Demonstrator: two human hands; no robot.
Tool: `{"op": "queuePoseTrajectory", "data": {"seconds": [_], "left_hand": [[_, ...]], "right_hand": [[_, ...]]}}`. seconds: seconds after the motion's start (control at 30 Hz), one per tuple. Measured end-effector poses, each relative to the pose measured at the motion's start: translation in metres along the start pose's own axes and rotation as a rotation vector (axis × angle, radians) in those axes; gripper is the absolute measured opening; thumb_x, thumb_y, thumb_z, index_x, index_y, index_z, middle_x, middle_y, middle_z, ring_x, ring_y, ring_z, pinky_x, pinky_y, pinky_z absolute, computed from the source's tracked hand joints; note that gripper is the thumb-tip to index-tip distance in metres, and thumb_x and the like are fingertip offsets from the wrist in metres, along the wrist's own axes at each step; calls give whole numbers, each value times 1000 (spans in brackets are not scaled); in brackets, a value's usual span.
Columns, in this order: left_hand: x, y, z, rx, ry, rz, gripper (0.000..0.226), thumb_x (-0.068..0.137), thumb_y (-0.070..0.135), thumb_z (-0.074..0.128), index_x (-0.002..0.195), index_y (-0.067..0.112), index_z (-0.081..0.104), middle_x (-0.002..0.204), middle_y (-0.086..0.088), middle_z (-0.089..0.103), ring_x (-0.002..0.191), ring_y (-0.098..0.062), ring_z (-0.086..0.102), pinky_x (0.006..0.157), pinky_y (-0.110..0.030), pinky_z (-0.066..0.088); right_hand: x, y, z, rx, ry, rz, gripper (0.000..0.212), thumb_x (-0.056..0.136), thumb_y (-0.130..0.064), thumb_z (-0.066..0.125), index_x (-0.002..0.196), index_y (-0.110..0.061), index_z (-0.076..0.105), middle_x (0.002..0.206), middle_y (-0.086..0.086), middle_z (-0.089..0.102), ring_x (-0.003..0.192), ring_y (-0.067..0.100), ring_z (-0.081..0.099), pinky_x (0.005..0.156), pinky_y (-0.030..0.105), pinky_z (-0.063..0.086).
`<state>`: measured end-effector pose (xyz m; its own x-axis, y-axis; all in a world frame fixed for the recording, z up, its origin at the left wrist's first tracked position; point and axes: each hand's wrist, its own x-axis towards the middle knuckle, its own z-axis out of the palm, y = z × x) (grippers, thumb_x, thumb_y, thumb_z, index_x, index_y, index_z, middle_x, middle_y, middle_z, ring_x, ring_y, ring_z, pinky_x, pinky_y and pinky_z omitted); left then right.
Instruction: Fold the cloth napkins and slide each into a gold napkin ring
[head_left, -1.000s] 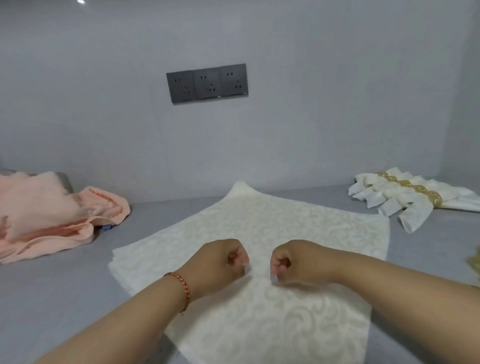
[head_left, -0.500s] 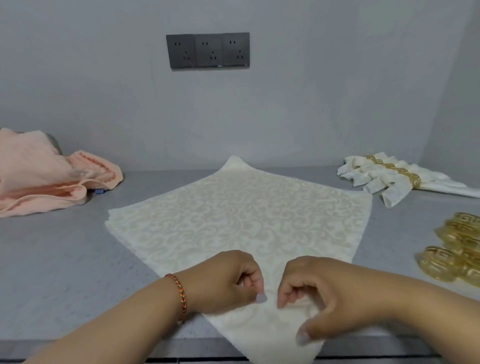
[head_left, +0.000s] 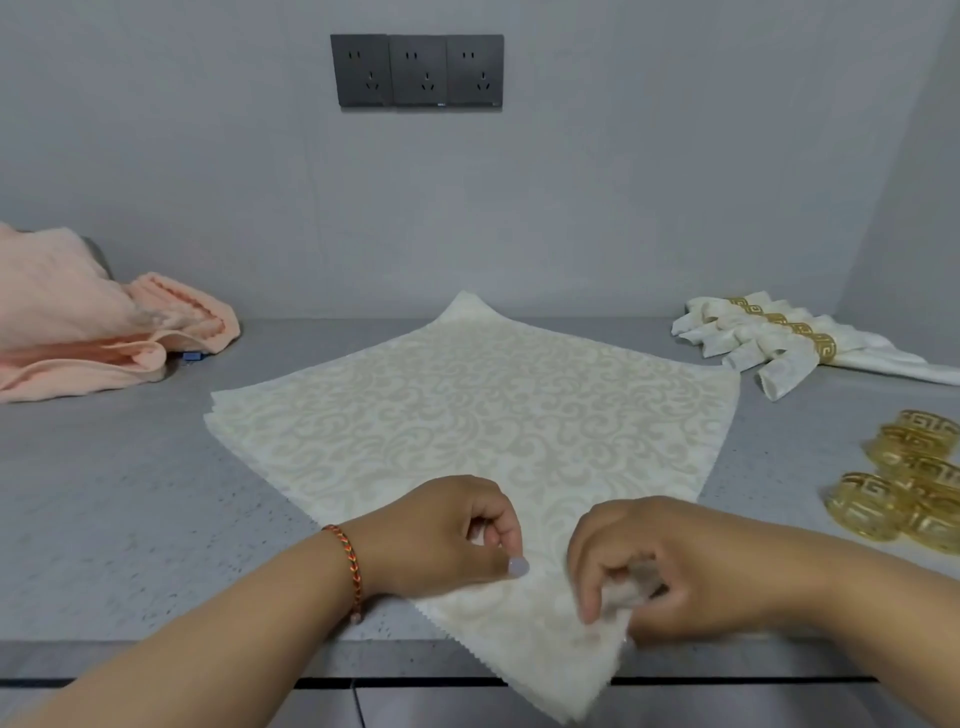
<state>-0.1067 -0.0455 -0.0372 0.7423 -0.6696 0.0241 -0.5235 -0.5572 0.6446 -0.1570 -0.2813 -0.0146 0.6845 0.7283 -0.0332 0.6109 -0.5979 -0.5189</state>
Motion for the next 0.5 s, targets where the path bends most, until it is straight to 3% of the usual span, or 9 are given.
{"op": "queuePoseTrajectory", "data": {"seconds": [0.07,0.17,0.27,0.4,0.47,0.5], "left_hand": [[1,-1,-2,-49,-16,-12,9,82,33,74,77,32,67,79,17,56,67,1,44,67,-15,40],[1,-1,-4,-119,-24,-20,8,82,32,74,76,31,69,80,14,57,66,-1,44,67,-18,40],[1,-2,-5,-189,-22,-46,10,85,31,72,76,30,70,75,15,58,65,-2,46,66,-18,38],[-3,3,-8,-386,-9,-38,35,95,46,51,69,30,68,70,15,63,71,0,55,76,-13,41],[-6,6,-10,-461,47,-28,51,95,55,41,70,17,65,65,13,59,65,-1,52,69,-10,39],[-6,3,-10,-496,63,-6,54,93,57,46,71,10,63,64,10,57,61,-3,49,65,-12,39]], "right_hand": [[1,7,-3,193,15,43,12,76,-14,78,84,-22,73,98,-6,66,91,6,59,85,28,48],[2,15,-2,389,31,69,8,77,-17,78,76,-25,75,96,-6,69,89,5,62,80,16,44],[2,17,-1,495,84,150,6,79,-31,72,79,-27,76,97,-4,71,90,6,64,82,15,44],[5,17,1,648,219,252,16,90,-16,64,77,-18,73,71,-6,65,59,2,52,56,11,38],[7,19,4,704,321,315,21,91,-12,61,73,-15,70,60,-5,59,51,4,43,50,13,32],[8,20,5,728,365,342,22,91,-13,61,72,-15,70,61,-2,60,52,8,44,52,15,32]]}}
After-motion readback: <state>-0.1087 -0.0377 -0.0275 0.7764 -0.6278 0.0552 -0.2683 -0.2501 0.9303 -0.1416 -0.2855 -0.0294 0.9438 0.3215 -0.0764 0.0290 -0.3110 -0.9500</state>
